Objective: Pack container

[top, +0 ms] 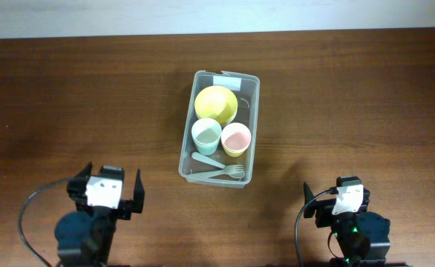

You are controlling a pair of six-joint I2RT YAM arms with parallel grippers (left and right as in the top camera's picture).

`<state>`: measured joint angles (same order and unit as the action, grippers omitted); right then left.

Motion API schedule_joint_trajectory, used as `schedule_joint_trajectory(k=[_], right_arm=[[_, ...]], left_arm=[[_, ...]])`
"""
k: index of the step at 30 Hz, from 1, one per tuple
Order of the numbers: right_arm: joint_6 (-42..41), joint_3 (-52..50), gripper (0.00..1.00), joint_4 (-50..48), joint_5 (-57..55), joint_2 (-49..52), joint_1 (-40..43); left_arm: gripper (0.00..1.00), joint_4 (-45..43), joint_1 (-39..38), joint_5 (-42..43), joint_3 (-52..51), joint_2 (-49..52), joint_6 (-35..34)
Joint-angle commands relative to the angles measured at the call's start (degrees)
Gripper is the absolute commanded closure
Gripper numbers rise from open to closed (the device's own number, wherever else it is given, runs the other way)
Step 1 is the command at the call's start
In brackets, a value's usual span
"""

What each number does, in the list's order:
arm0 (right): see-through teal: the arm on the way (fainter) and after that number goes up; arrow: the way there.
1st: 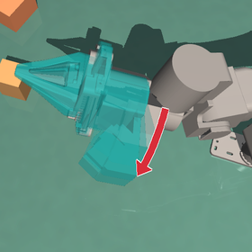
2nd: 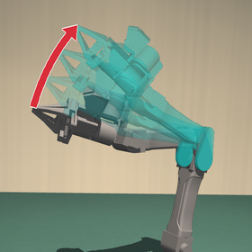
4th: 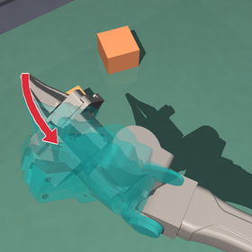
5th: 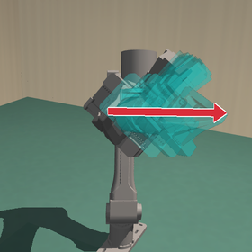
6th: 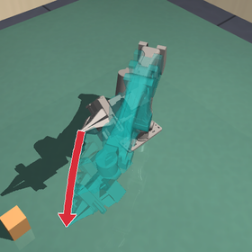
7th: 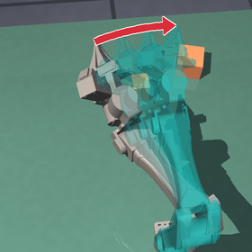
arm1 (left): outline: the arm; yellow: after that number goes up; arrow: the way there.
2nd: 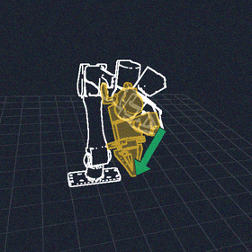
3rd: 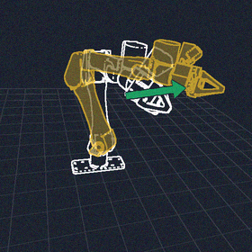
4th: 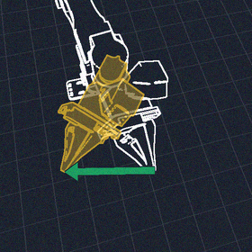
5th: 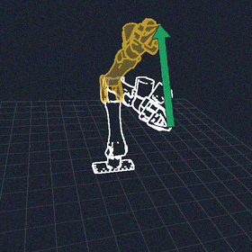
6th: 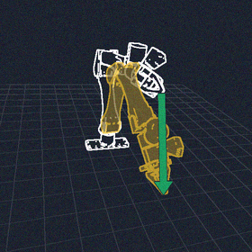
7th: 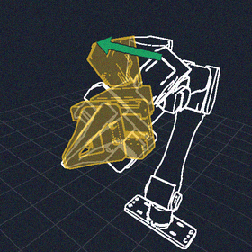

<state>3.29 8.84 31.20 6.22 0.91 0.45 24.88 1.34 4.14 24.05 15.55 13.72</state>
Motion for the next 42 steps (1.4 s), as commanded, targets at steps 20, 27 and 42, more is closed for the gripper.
schedule_joint_trajectory(k=[20,27,42], right_arm=[[0.3,-0.4,0.01,0.0,-0.5,-0.5,0.4],[0.3,-0.4,0.01,0.0,-0.5,-0.5,0.4],[0.3,-0.4,0.01,0.0,-0.5,-0.5,0.4]], left_arm=[[0.0,-8.1,-2.1,3.2,-17.7,-15.3,-1.0],[0.0,-9.3,-2.1,3.6,-19.1,-14.9,-1.0],[0.0,-9.3,-2.1,3.6,-19.1,-14.9,-1.0]])
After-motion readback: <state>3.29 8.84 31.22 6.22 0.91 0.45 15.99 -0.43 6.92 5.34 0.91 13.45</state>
